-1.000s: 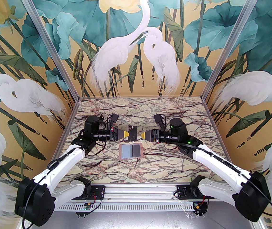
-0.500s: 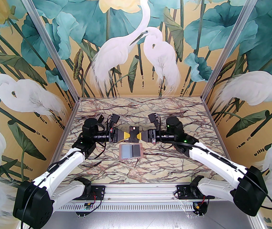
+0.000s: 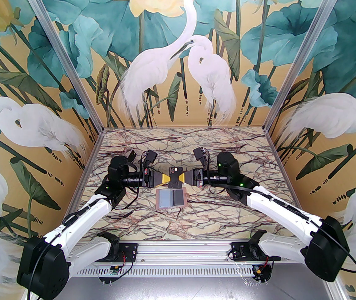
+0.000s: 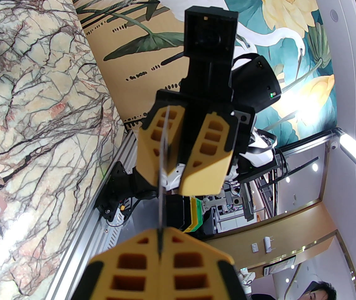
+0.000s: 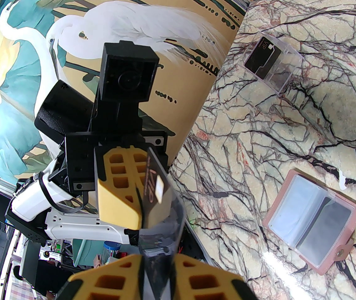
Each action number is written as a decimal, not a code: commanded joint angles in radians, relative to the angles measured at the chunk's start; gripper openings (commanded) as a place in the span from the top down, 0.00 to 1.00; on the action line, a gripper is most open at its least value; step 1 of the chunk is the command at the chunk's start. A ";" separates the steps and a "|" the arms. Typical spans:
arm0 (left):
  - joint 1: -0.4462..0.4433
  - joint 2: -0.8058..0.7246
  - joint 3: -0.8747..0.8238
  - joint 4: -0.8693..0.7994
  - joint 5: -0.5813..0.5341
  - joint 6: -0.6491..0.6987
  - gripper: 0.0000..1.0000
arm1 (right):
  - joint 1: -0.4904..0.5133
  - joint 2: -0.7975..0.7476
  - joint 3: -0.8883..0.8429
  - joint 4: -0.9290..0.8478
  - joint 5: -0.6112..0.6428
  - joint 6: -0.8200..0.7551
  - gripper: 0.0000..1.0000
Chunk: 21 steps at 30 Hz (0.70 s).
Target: Put the credit cards into the card holder
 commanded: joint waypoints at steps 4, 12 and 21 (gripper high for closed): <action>-0.008 -0.015 -0.011 0.022 0.026 -0.009 1.00 | 0.010 -0.002 0.010 0.028 -0.014 -0.002 0.83; -0.007 -0.016 -0.018 0.004 0.024 -0.001 1.00 | 0.009 -0.011 0.008 0.018 0.005 -0.008 0.99; 0.047 -0.129 0.088 -0.603 -0.476 0.290 0.33 | 0.006 0.016 -0.004 -0.132 0.120 -0.066 1.00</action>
